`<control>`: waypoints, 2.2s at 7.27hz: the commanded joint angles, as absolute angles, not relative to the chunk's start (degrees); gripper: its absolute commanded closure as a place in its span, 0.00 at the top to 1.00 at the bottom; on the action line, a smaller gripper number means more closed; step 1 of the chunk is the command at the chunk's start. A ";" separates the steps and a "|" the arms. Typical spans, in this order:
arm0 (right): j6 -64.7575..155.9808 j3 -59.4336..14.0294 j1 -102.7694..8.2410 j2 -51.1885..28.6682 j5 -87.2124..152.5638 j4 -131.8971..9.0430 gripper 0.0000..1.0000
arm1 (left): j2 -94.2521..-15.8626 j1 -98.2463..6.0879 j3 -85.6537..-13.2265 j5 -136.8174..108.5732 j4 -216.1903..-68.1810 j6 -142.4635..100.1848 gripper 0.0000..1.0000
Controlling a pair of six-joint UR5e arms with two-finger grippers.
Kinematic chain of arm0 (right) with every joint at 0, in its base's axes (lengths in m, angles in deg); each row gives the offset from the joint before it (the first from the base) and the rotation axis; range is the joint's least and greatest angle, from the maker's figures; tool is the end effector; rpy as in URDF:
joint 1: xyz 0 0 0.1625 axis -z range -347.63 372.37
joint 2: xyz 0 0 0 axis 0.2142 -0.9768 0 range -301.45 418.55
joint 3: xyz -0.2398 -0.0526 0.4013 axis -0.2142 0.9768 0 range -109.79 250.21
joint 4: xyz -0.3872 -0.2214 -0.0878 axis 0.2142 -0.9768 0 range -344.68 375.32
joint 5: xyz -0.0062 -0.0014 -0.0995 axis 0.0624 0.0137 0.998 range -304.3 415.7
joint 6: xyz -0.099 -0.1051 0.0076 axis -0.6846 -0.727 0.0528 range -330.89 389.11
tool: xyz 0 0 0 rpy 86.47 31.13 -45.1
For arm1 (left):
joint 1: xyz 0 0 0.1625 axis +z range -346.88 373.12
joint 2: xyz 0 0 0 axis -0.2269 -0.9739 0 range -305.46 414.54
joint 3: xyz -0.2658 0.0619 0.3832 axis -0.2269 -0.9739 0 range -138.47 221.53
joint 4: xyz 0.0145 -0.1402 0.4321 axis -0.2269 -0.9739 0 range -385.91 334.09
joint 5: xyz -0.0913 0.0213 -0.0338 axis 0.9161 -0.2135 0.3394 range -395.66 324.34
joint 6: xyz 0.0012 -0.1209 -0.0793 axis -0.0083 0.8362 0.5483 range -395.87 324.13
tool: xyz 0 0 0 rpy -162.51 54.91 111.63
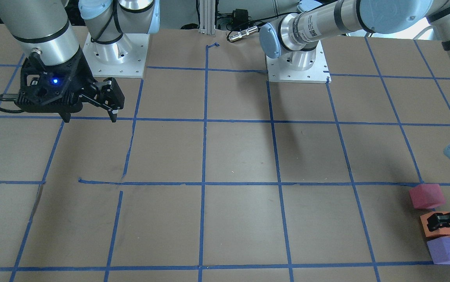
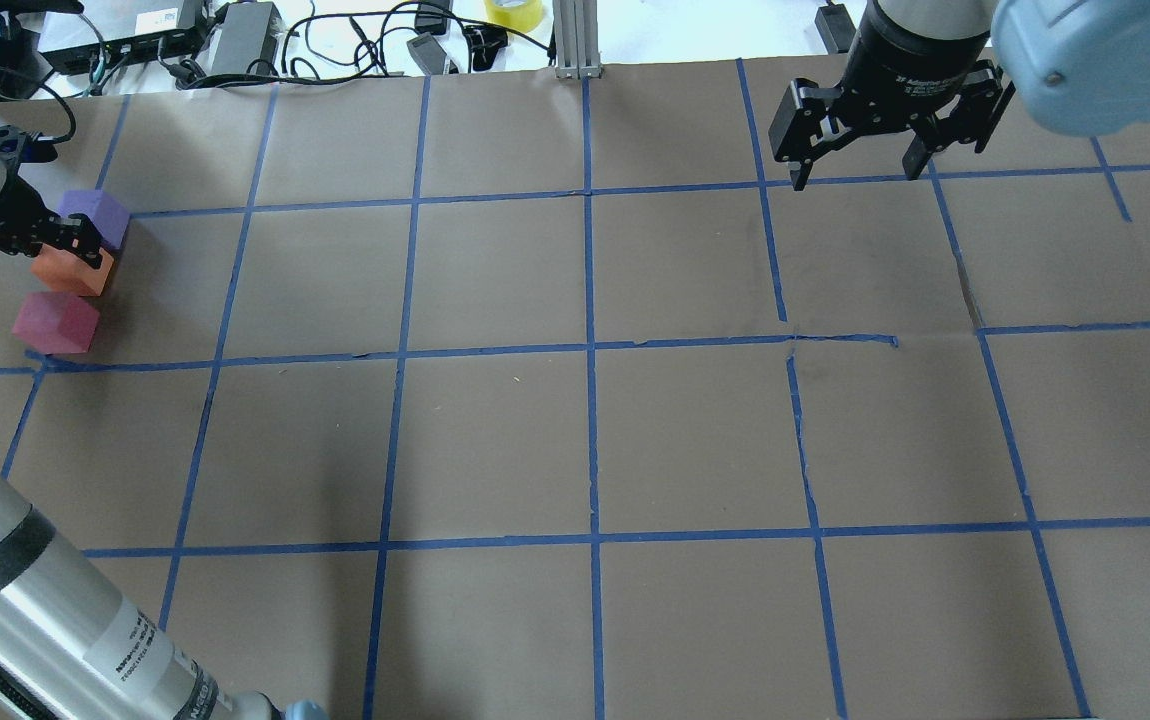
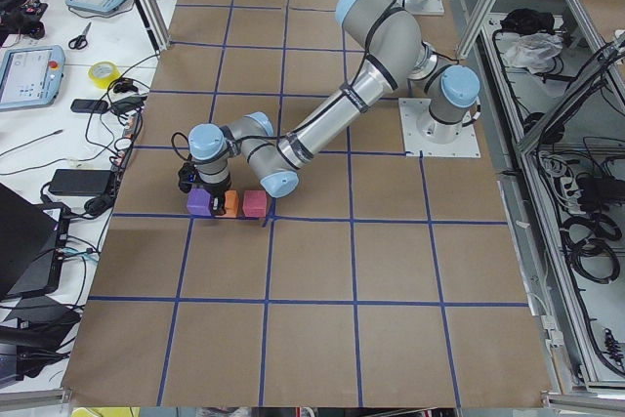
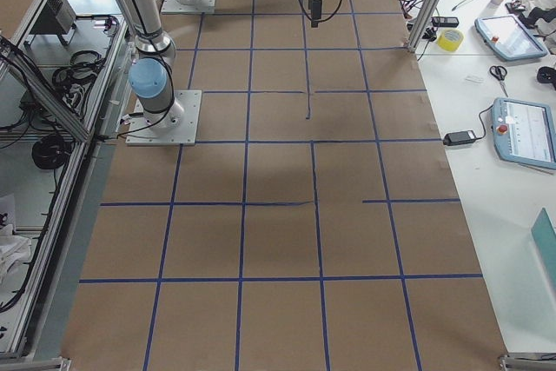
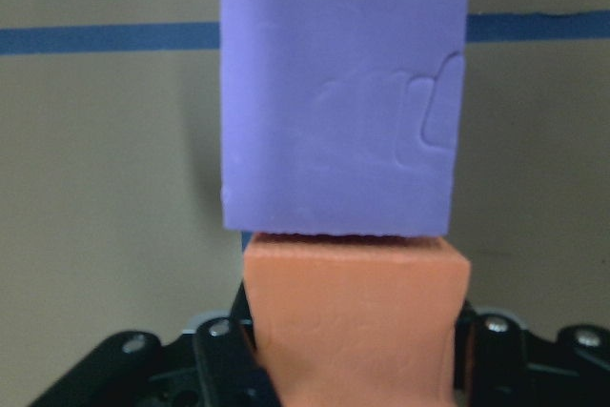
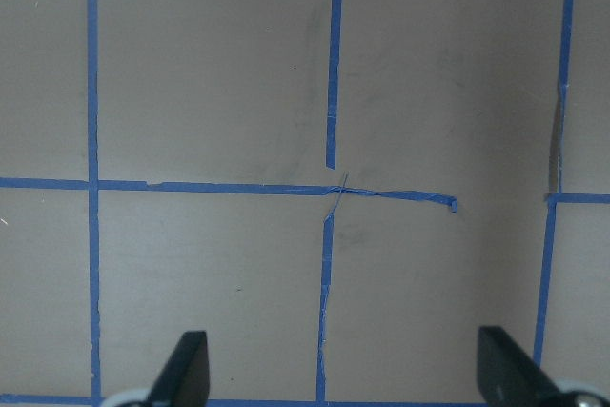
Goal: Arrange blocks in a line
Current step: 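Press the orange cube into line against the purple cube, open left gripper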
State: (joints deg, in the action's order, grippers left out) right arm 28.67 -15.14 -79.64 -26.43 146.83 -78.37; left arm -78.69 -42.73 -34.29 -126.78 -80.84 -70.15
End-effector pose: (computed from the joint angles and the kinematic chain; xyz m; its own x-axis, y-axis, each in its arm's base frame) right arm 0.1509 -0.5788 0.4898 -0.9989 -0.0416 0.0202 -0.0427 0.9974 -0.0578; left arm 0.3504 -0.7488 0.1609 -0.9972 -0.0017 -0.0752 0.0040 0.9971 -0.0757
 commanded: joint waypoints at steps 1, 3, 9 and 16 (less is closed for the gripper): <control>28.67 -15.14 -79.57 -26.62 146.84 -78.28 1.00 | -78.27 -42.17 -37.20 -127.32 -76.45 -70.06 1.00; 28.67 -15.14 -79.57 -26.53 146.84 -78.37 1.00 | -77.83 -42.17 -37.66 -126.54 -76.44 -70.06 1.00; 28.58 -15.14 -79.48 -26.53 146.67 -78.63 1.00 | -77.74 -42.52 -37.92 -123.02 -78.81 -70.24 1.00; 28.41 -15.14 -79.48 -26.44 147.10 -78.64 1.00 | -62.48 -43.13 -38.10 -123.90 -95.29 -70.50 1.00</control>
